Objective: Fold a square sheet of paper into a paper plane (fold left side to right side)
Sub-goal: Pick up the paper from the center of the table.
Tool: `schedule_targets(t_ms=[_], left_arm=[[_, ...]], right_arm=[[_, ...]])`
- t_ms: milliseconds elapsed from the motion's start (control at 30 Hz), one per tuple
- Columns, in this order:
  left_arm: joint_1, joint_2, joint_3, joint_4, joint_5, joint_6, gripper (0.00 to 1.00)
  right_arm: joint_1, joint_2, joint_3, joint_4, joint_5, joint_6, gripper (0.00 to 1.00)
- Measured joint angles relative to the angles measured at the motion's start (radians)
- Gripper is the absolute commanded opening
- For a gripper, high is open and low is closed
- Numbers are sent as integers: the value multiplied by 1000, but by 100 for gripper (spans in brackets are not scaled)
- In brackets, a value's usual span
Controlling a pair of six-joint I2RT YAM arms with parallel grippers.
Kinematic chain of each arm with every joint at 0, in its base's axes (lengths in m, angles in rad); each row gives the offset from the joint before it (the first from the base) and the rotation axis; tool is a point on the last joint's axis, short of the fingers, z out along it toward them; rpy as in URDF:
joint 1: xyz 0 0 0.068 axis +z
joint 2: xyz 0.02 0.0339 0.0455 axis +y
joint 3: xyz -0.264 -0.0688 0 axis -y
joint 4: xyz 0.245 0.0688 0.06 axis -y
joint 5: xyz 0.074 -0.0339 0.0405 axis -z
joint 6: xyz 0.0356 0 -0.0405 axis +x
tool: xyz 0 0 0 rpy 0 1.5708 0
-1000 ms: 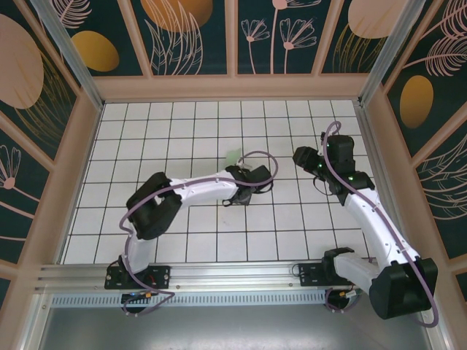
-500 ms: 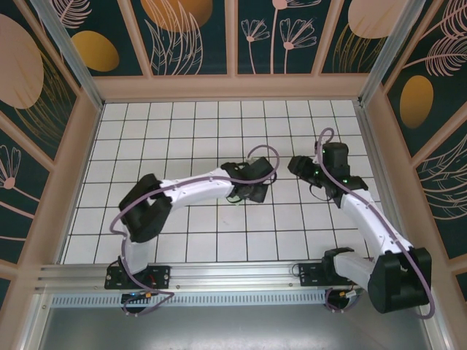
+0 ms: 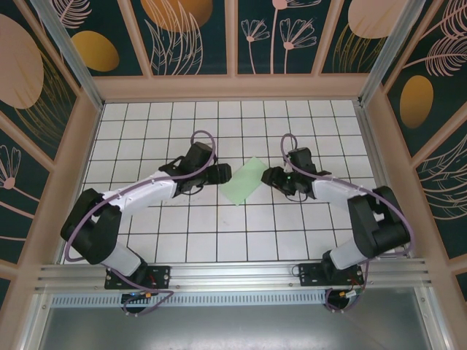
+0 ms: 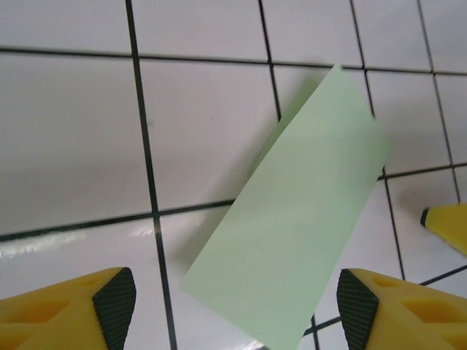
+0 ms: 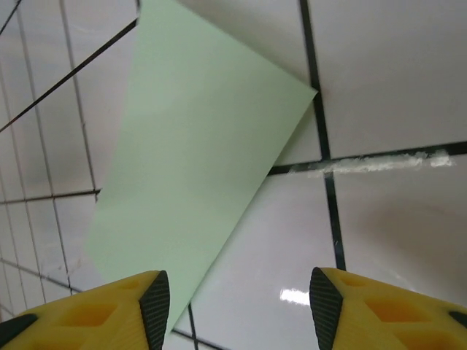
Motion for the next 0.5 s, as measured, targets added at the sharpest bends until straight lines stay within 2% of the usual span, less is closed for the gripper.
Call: schedule_targets(t_ms=[200,500], left_arm=[[0,-32,-29,32,10,-8,76],[0,-52,-34,55,9,-8,76]], right_arm=[[5,92,34,53,16,49,60],[14,146,56,95,23,105,58]])
